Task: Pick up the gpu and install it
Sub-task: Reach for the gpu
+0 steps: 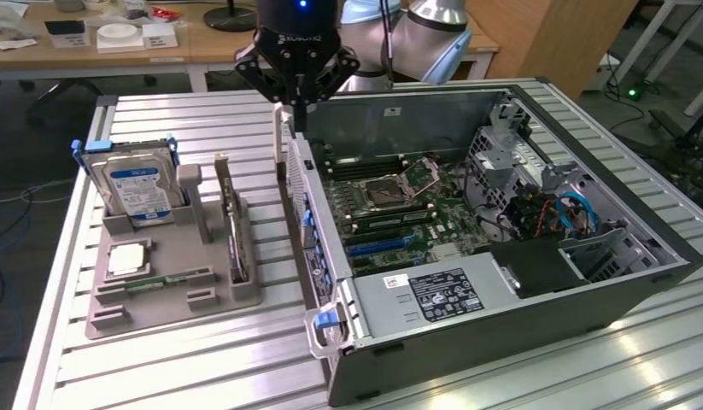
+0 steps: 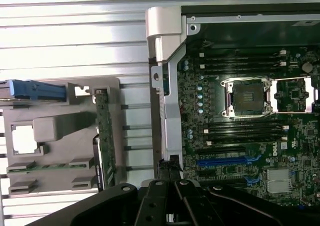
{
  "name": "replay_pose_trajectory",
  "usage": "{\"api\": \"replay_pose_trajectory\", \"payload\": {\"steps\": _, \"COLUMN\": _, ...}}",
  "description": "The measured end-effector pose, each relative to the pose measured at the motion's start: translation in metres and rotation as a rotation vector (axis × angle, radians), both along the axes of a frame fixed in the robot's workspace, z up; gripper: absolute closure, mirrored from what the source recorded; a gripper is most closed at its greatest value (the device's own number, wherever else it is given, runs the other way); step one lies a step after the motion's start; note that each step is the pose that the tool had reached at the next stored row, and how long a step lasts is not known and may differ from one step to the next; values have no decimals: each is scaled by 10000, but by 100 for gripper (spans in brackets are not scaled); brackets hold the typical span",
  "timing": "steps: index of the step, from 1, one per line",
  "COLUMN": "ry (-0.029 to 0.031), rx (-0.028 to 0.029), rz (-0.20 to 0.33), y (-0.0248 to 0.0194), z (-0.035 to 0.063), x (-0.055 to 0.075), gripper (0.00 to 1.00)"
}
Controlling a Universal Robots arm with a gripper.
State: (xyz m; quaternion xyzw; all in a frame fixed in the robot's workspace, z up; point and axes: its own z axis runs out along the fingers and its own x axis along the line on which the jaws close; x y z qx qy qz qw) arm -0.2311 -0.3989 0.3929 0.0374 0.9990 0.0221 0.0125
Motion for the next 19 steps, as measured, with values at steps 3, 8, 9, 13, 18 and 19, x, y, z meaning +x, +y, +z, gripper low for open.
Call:
{"api": "replay_pose_trajectory", "payload": {"steps": 3, "ry": 0, "rx": 0, "rz": 0, "y": 0, "z": 0, "x": -15, "gripper": 90}}
{"api": "replay_pose_trajectory", "payload": {"steps": 8, "ry": 0, "rx": 0, "rz": 0, "y": 0, "z": 0, "x": -39, "gripper": 90}}
{"api": "replay_pose_trajectory", "payload": {"steps": 9, "ry": 0, "rx": 0, "rz": 0, "y": 0, "z": 0, "x": -45, "gripper": 90}}
{"api": "replay_pose_trajectory", "payload": {"steps": 13, "ry": 0, "rx": 0, "rz": -1, "y": 0, "z": -1, "x": -68, "gripper": 90}}
{"api": "replay_pose_trajectory", "payload": {"steps": 18, "ry": 0, "rx": 0, "rz": 0, "y": 0, "z": -1, "x": -90, "gripper": 90}}
{"api": "replay_pose_trajectory", "payload": {"steps": 19, "ry": 0, "rx": 0, "rz": 0, "y": 0, "z": -1, "x": -94, "gripper": 90}}
